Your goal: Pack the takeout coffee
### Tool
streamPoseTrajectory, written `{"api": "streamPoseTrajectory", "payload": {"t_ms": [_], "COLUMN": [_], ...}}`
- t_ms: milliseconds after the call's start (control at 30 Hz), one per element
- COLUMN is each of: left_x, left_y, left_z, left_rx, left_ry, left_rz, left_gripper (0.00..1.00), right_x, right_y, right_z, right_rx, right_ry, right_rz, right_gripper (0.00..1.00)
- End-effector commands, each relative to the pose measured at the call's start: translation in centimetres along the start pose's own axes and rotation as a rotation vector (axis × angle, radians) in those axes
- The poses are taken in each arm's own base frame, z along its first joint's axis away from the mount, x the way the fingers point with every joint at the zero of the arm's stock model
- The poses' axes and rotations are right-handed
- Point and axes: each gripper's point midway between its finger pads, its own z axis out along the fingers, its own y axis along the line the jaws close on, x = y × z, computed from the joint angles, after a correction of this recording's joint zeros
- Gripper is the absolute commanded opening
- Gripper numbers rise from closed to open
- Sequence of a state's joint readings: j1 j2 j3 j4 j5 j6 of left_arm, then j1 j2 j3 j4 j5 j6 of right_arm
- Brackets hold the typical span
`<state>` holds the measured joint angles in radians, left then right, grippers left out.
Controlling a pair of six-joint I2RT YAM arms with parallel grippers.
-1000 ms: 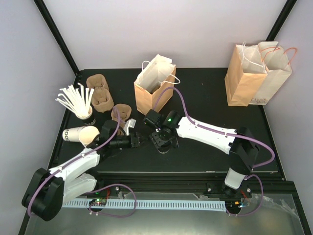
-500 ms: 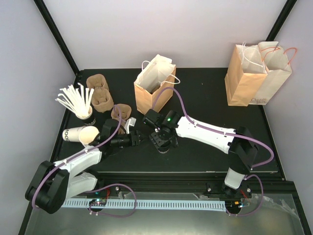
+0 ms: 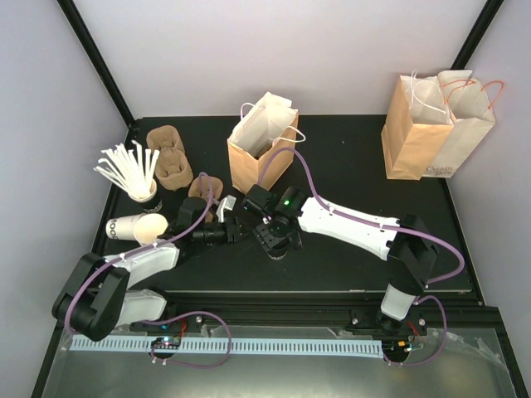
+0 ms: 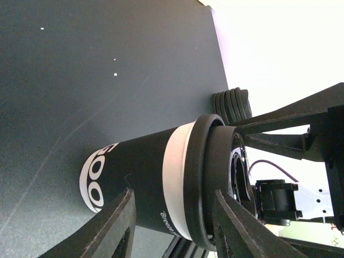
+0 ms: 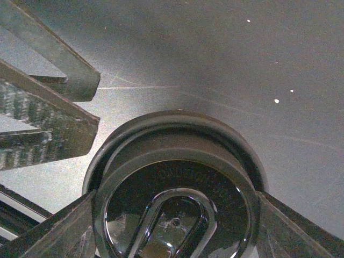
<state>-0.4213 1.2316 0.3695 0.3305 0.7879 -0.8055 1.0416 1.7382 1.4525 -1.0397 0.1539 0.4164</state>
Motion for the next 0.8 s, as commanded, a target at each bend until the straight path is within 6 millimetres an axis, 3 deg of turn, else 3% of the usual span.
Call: {"api": "streamPoseTrajectory", "payload": {"t_ms": [0, 167, 467, 767], "left_x": [-1.2, -0.8, 0.2, 1.3], "left_y": [-2.3, -2.4, -0.1, 3.2], "left_z": [0.5, 1.0, 2.7, 2.7], "left_rx": [0.066, 0.070, 0.001, -0.153], "left_ry": [-0.005, 0.019, 0.077, 0.115], "left_rz": [0.072, 0.084, 0.042, -0.016], "left_gripper": [0.42, 0.40, 0.33, 0.27], "right_x": [1.8, 1.9, 2.3, 3.2], "right_y": [0.2, 0.1, 0.2, 0.1], "right_z": [1.8, 1.9, 2.2, 2.9], "right_rx": [-0.008, -0.010, -0.017, -0.015], "right_ry": [0.082, 0.080, 0.084, 0.112], "right_rz": [-0.018, -0.018, -0.019, -0.021], "right_gripper": [0.63, 0.62, 0.62, 0.62]}}
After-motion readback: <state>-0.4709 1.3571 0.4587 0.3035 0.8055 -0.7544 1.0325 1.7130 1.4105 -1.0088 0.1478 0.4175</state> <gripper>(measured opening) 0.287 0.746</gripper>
